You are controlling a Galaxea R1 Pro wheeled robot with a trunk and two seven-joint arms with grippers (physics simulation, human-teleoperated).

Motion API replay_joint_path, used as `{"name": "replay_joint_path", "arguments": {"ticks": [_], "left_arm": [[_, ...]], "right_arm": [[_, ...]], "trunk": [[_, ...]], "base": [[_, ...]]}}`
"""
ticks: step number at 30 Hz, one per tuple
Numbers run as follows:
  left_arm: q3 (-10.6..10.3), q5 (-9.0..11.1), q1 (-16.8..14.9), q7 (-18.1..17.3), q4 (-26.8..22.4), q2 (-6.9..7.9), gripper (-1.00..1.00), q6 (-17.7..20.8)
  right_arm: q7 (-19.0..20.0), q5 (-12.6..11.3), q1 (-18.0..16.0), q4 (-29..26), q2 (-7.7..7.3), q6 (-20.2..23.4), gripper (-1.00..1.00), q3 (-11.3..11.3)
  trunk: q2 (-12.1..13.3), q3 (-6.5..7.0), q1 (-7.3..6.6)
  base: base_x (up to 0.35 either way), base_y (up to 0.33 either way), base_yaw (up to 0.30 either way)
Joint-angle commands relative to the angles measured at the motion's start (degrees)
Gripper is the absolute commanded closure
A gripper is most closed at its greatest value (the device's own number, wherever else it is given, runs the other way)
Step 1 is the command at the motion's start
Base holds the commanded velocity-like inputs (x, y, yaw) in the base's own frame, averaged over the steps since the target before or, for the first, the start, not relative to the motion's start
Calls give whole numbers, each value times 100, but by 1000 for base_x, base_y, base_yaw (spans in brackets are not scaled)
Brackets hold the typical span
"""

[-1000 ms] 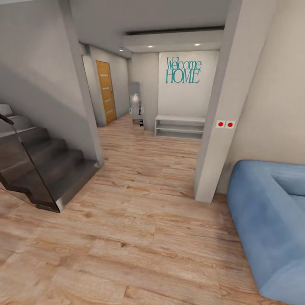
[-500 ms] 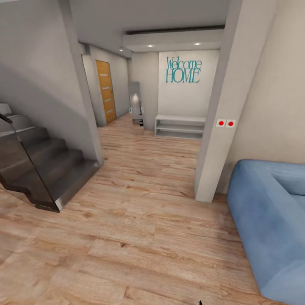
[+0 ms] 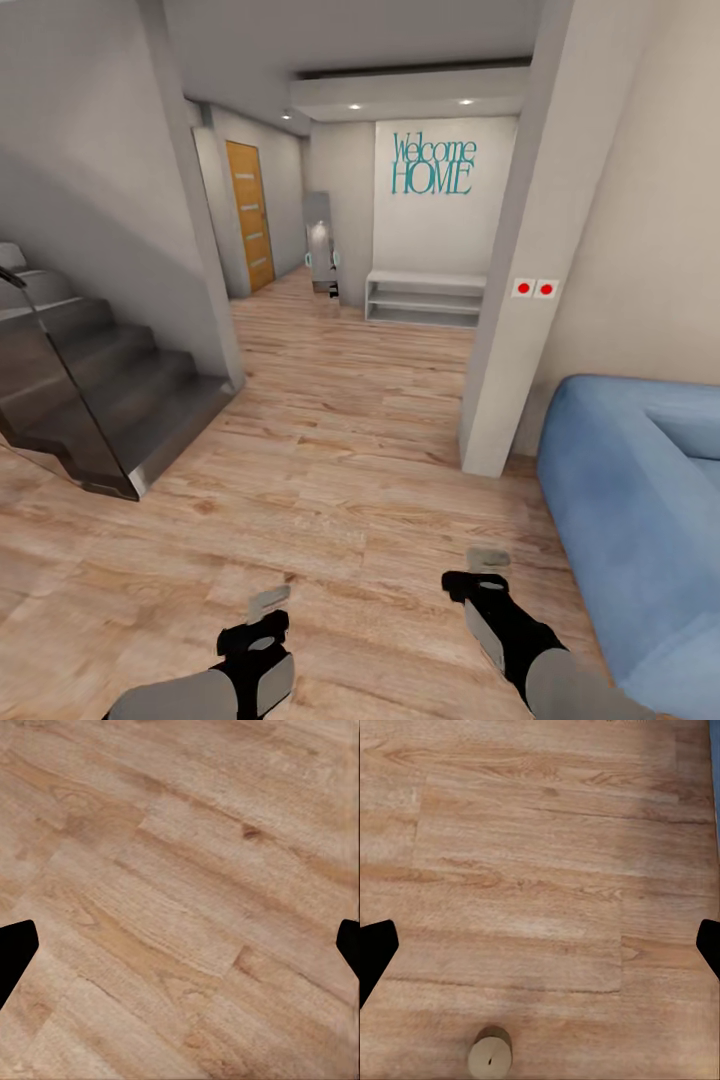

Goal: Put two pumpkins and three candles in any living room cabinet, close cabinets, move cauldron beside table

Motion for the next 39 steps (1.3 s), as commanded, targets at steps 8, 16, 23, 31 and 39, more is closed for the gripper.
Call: {"name": "replay_joint_path", "arguments": {"ticks": [8, 16, 23, 31, 39], "left_arm": [[-33, 224, -377, -1190, -10, 0, -100, 353], [-34, 265, -444, -1646, 25, 0, -100, 409], [-52, 246, -449, -1042, 27, 0, -100, 356], [-69, 161, -449, 259, -264, 0, -100, 226], [-76, -664, -449, 1829, -1058, 0, -100, 30]], "right_arm": [[-84, -69, -452, -100, 18, 1513, -100, 39], [-94, -255, -534, -276, 172, 1903, -100, 30], [-89, -308, -539, -243, 178, 1909, -100, 16], [-86, -319, -543, -241, 162, 1903, -100, 12], [-68, -326, -539, -239, 156, 1896, -100, 19]], "trunk": [[-329, -154, 178], [-650, -297, 353], [-931, -423, 507], [-1252, -566, 683], [-1573, -710, 858]], "base": [[0, 0, 0], [0, 0, 0], [0, 0, 0], [0, 0, 0], [0, 0, 0]]}}
